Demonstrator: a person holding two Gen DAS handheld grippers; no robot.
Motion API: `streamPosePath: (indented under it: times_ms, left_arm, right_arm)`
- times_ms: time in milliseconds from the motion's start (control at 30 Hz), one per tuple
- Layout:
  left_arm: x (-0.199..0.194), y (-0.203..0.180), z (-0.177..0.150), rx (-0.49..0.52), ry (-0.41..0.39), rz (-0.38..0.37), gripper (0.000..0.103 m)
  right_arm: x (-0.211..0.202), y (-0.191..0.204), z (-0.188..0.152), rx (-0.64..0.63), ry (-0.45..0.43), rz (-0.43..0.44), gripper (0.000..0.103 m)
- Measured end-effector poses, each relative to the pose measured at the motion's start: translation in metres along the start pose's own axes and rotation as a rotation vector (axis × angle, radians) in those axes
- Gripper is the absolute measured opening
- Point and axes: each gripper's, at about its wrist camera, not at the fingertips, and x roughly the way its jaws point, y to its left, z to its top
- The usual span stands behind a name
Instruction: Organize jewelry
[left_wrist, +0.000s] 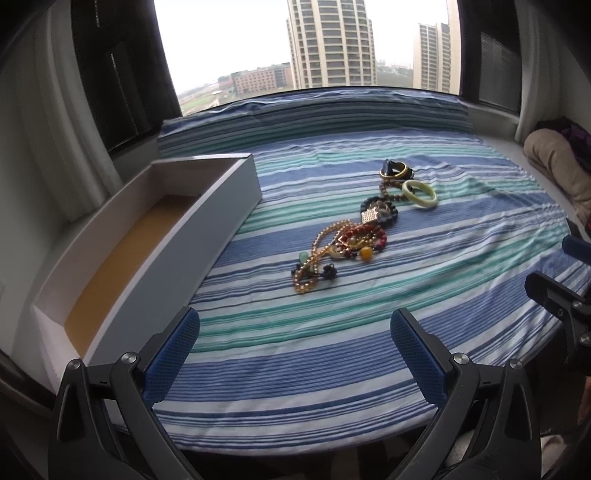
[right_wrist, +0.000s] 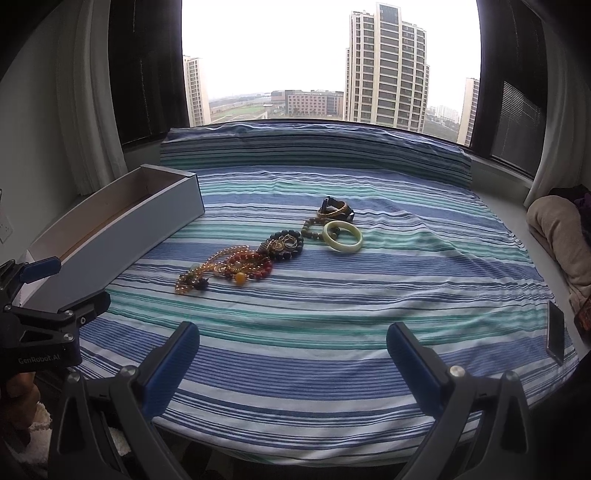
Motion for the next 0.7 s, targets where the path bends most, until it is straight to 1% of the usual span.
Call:
streamPosePath:
  times_ms: [433, 600, 700]
  left_arm:
    - [0.006, 0.003, -0.003, -0.022, 0.037, -0.035, 0.103]
    - [0.007, 0.011, -0.007, -0.054, 0.042, -0.09, 0.103]
    - [0.007, 0.015, -0.007, -0.065, 0.041, -0.083, 0.103]
  right_arm:
    - [0.003, 0.007, 0.0, -0.025, 0.026, -0.001, 0.103]
    - [0.0, 0.002, 0.001, 0.002, 0.017, 0.012, 0.103]
    - [0.0, 0.0, 0.002, 0.011, 0.027, -0.011, 0.103]
